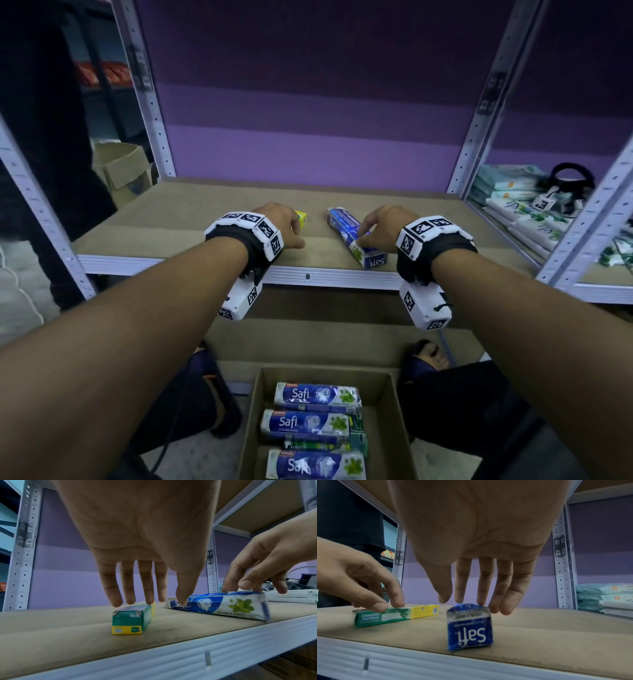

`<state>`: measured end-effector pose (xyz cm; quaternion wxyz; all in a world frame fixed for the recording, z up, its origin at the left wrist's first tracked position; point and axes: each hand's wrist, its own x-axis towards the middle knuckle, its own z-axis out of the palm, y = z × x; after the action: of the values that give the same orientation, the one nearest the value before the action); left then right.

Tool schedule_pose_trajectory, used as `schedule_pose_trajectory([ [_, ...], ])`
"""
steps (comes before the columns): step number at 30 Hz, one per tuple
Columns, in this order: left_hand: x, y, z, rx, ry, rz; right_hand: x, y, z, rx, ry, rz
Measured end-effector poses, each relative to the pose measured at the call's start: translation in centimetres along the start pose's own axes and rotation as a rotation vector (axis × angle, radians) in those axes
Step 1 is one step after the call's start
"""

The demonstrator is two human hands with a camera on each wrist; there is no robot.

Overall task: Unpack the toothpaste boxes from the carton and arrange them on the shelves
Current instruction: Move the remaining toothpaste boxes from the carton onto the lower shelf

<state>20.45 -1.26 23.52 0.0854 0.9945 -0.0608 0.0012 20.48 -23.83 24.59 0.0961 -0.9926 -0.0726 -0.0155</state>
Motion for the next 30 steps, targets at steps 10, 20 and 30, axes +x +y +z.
schedule_pose_trajectory([
  [10,-5.7,2.0,-0.4,-0.089,-0.048,0.207,-5.4,0.4,-1.1,0.113,-0.057,-0.027],
  [20,-7.9,1.9,3.4,-0.160,-0.212,0.242,-7.1,1.4,4.0,0.160,-0.261,-0.030],
  [30,-7.8,-0.7,13.8,-0.218,-0.497,0.151,-7.3,1.5,14.8,0.143,-0.534,-0.041],
])
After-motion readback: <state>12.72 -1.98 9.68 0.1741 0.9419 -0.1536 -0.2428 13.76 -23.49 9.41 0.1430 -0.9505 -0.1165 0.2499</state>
